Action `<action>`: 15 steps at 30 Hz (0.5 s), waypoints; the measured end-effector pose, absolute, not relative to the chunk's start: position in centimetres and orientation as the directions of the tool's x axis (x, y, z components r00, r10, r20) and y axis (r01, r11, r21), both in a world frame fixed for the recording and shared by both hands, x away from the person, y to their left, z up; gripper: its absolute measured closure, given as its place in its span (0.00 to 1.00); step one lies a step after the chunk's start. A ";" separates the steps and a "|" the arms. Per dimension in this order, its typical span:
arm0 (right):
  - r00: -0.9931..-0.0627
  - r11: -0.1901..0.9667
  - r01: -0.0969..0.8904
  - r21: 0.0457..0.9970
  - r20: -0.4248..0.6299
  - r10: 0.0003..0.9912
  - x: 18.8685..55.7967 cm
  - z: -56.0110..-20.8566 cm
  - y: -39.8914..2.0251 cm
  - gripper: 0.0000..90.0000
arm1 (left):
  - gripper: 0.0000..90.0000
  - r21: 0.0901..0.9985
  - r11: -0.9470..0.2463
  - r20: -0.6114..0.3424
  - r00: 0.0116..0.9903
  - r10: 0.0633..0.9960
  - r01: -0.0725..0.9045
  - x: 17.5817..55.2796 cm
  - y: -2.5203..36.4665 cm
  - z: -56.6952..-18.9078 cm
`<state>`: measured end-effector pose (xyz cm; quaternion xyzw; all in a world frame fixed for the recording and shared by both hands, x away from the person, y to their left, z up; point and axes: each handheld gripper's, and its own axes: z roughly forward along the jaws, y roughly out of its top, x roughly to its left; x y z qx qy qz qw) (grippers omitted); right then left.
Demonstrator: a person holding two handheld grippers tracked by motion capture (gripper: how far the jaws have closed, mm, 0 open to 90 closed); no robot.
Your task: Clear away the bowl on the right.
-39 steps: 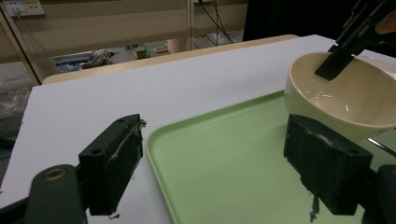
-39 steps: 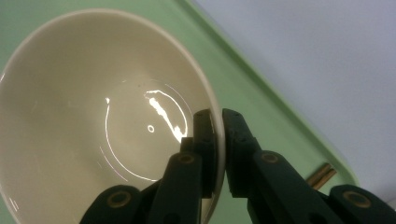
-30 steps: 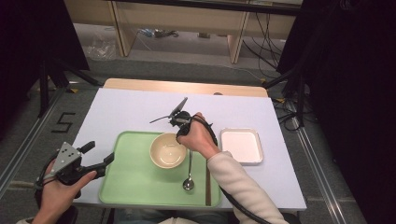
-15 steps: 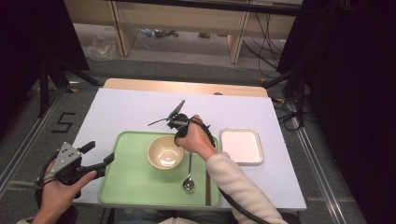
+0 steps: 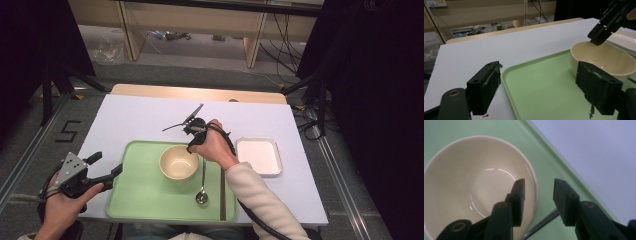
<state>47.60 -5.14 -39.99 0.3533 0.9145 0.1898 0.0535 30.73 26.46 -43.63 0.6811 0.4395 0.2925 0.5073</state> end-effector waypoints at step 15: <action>-0.548 0.463 0.764 0.449 0.072 0.833 48.6 -36.7 -17.7 0.57 | 0.22 0.946 -0.087 -0.056 0.423 0.904 0.312 30.9 26.5 -43.6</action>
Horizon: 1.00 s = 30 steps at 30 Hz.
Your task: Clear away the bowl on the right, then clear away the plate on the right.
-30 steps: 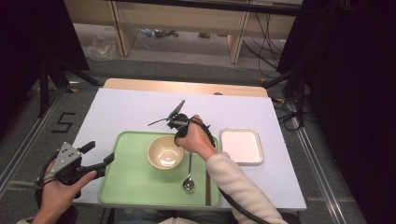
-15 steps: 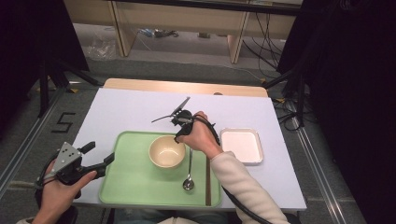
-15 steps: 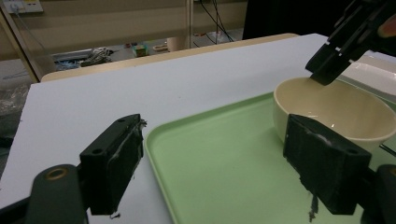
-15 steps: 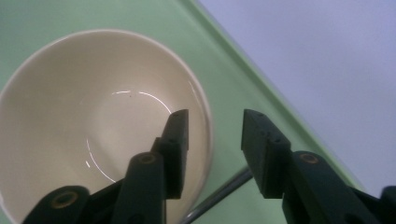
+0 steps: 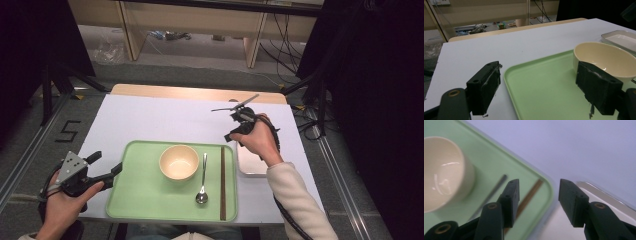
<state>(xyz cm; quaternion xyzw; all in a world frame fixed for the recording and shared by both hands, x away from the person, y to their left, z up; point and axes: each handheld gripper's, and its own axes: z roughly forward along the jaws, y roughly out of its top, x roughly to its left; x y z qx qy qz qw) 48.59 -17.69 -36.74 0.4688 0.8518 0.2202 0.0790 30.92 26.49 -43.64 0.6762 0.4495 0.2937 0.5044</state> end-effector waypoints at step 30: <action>-0.301 0.288 0.916 0.281 0.004 0.954 50.8 -39.7 -28.4 0.65 | 0.22 0.949 -0.087 -0.053 0.429 0.902 0.302 30.8 26.6 -43.7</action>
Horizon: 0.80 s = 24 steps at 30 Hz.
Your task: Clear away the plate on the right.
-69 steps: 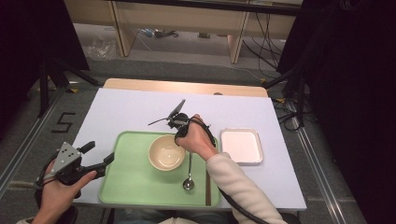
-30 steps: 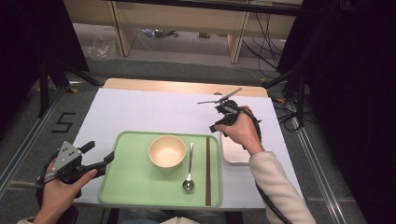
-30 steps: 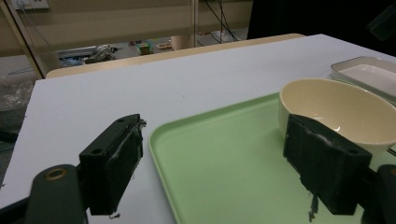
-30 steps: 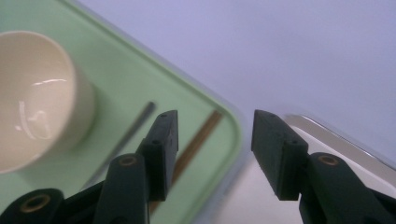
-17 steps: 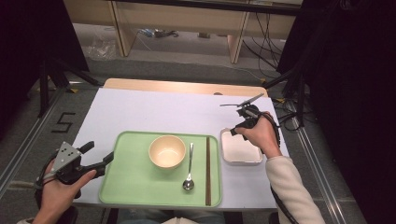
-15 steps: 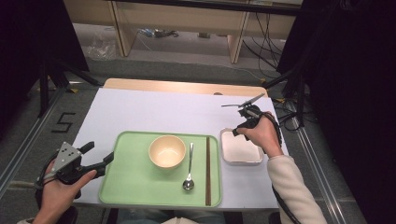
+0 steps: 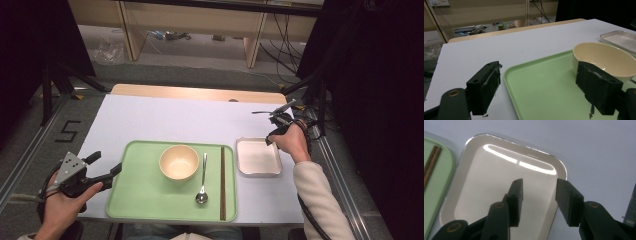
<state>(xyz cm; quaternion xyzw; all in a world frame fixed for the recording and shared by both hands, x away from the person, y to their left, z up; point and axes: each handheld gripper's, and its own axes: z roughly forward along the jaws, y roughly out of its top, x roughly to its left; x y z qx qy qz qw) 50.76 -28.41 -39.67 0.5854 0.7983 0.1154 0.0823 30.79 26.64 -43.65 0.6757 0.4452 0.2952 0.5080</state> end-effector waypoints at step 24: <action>-0.269 0.256 0.948 0.191 0.044 0.962 51.2 -42.2 -31.3 0.68 | 0.22 0.950 -0.094 -0.047 0.434 0.900 0.298 30.9 26.4 -43.6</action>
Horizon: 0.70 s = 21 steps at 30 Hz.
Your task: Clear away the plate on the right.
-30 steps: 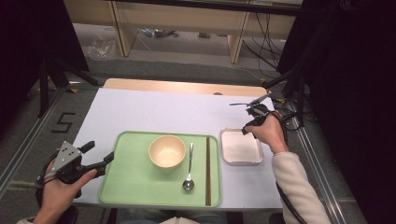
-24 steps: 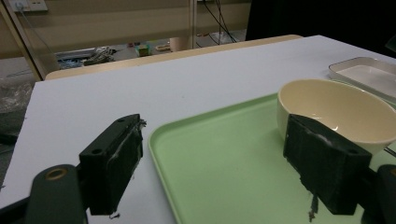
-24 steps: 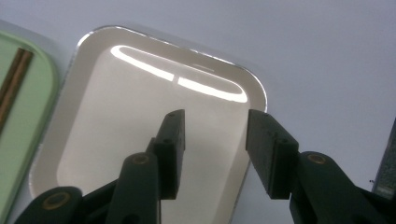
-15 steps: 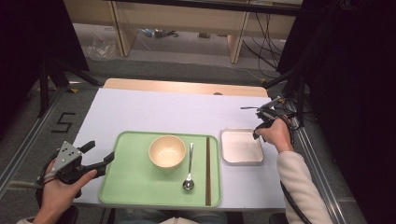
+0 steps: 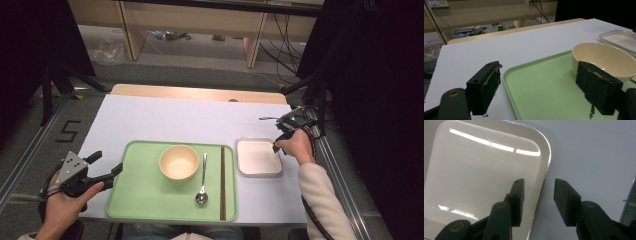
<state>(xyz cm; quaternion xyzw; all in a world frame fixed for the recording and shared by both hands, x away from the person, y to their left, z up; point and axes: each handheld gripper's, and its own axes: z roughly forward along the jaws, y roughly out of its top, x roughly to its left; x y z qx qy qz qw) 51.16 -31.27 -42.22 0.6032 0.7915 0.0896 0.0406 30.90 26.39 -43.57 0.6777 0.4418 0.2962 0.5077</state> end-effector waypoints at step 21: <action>-0.225 0.219 0.967 0.130 0.035 0.974 51.3 -43.6 -31.4 0.77 | 0.22 0.950 -0.093 -0.048 0.434 0.900 0.299 30.8 26.5 -43.6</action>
